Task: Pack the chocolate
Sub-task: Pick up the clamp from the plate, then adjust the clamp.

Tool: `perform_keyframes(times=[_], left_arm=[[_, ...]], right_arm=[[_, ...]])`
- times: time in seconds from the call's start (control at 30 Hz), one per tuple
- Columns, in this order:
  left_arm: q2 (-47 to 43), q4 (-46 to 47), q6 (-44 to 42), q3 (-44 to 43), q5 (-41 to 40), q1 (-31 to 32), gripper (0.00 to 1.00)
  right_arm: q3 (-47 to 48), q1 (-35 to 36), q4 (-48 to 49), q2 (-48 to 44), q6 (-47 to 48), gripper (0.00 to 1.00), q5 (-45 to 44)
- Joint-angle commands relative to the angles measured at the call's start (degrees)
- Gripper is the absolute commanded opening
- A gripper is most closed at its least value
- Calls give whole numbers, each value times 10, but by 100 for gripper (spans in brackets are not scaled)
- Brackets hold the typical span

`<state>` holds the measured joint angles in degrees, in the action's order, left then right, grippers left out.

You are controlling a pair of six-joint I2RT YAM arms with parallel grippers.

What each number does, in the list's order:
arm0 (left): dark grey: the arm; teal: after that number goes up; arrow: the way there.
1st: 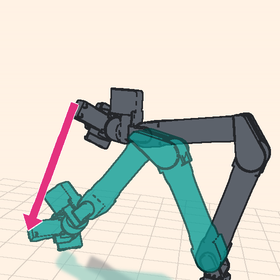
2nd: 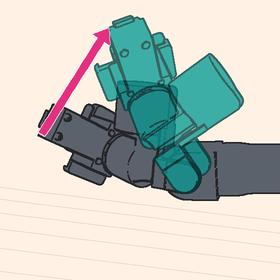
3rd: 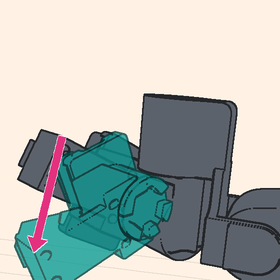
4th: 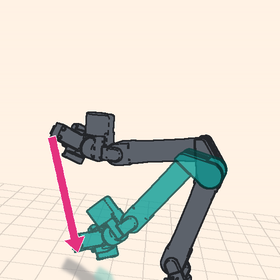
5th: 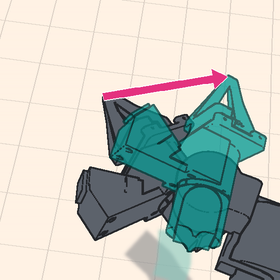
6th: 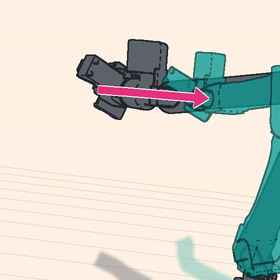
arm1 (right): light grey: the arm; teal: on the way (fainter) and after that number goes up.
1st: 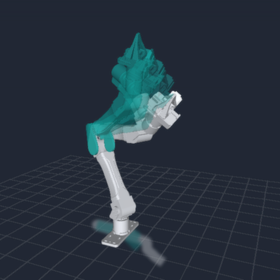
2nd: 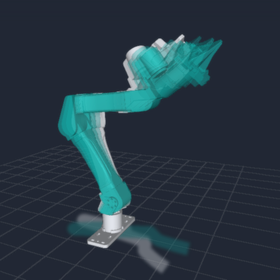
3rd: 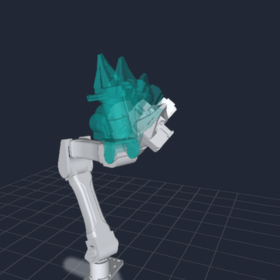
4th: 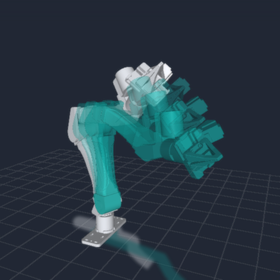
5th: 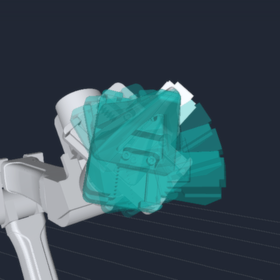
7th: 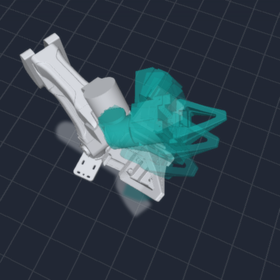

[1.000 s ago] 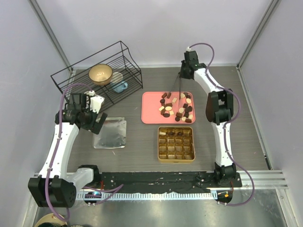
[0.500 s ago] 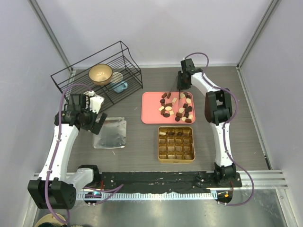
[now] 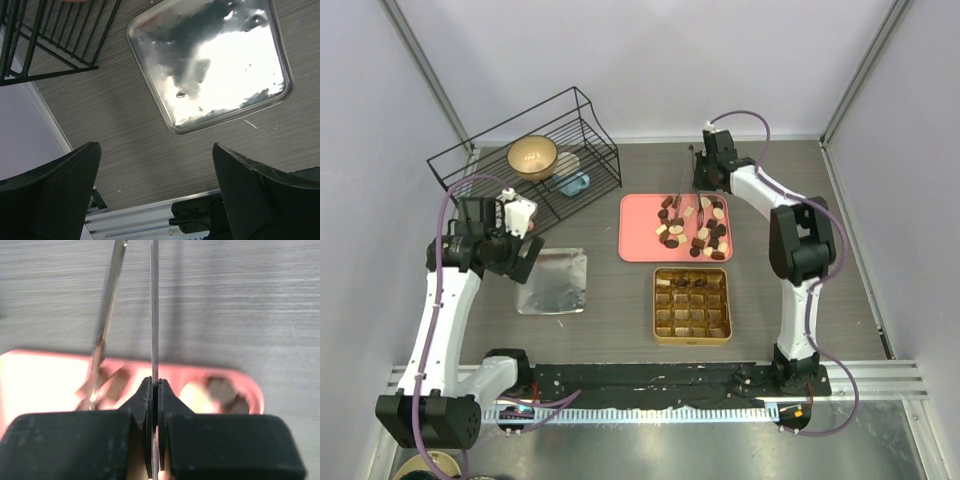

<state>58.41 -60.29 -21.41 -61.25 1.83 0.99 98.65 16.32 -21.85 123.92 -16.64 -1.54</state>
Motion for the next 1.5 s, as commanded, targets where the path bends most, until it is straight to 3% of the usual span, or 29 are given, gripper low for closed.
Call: perform_keyframes(times=[0.0,0.13,0.33,0.37,0.47,0.6,1.0,1.17,1.47], left_arm=[[-35,-36,15,-74,55,-2,100],[-28,-87,29,-156,139,-2,100],[-23,-144,23,-276,398,-2,100],[-28,-141,22,-282,477,-2,100],[-56,-96,43,-269,570,-2,99],[-89,13,157,-211,678,0,100],[-99,22,139,-190,750,20,99],[-104,74,179,-157,757,20,94],[-113,80,210,-142,796,20,93]], right_arm=[[-108,49,191,-188,20,1,-5],[-260,128,307,-345,48,1,-32],[-429,253,470,-535,36,1,-105],[-441,263,479,-550,19,1,-112],[-471,314,504,-600,1,1,-123],[-460,386,509,-613,27,1,-168],[-412,507,630,-569,29,1,-144],[-411,521,676,-568,16,1,-138],[-392,544,757,-516,14,1,-134]])
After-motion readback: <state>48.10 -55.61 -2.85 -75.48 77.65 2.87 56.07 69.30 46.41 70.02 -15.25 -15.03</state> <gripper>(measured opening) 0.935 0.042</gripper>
